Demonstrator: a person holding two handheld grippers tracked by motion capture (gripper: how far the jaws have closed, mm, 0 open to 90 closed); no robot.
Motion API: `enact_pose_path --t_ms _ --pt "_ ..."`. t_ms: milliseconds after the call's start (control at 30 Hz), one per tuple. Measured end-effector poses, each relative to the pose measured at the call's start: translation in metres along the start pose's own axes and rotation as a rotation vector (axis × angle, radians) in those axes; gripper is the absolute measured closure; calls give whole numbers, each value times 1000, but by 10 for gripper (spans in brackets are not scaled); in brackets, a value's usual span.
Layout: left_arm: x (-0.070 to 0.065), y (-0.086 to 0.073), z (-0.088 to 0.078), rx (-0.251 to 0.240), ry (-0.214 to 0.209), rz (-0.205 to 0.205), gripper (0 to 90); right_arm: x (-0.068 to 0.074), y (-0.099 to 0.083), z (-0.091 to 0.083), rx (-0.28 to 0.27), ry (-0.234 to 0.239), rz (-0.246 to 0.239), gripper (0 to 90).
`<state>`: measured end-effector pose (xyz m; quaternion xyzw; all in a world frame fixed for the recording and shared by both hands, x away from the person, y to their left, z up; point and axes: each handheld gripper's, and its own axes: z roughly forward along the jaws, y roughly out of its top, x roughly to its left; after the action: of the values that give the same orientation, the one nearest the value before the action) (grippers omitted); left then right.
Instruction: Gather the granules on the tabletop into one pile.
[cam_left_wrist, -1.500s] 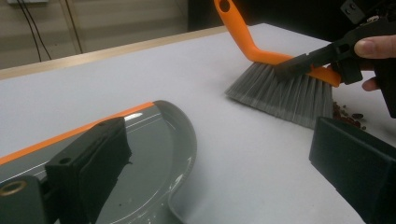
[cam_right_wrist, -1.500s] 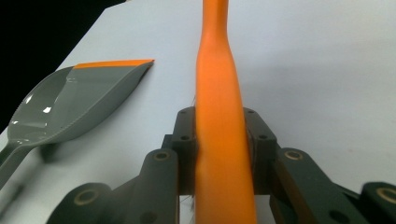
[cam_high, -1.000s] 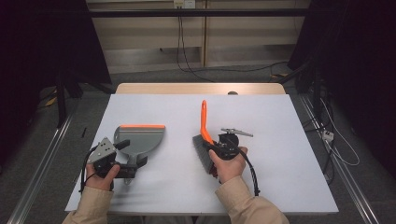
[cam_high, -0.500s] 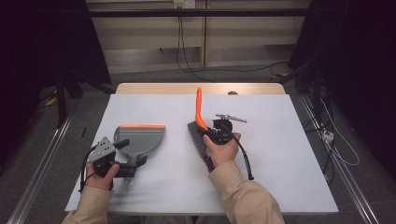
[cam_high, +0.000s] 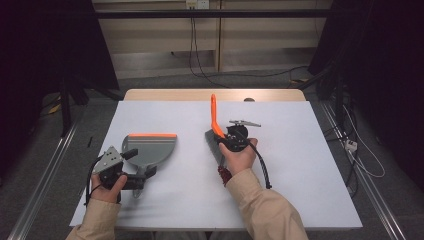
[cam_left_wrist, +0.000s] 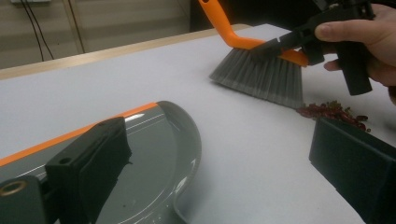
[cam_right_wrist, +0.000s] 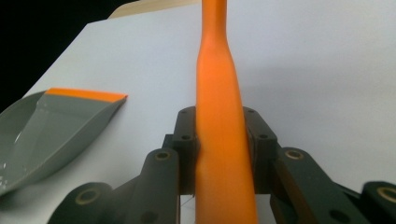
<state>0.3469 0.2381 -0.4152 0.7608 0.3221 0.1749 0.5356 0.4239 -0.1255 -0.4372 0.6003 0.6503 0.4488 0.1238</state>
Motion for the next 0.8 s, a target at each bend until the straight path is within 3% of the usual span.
enact_pose_path --t_ms 167,333,533,667,800 --pt "-1 0 1 -4 -4 -1 47 1 -8 -13 10 16 -17 713" --pt "-3 0 3 2 -10 4 47 0 -12 -22 16 45 2 713" --pt "-2 0 2 1 -6 2 47 0 -4 -28 -24 90 -33 712" --pt "-2 0 1 2 -5 1 46 -6 6 -37 -49 137 -113 712" --pt "-1 -1 0 0 -4 1 46 -21 12 -44 -22 165 -280 712"
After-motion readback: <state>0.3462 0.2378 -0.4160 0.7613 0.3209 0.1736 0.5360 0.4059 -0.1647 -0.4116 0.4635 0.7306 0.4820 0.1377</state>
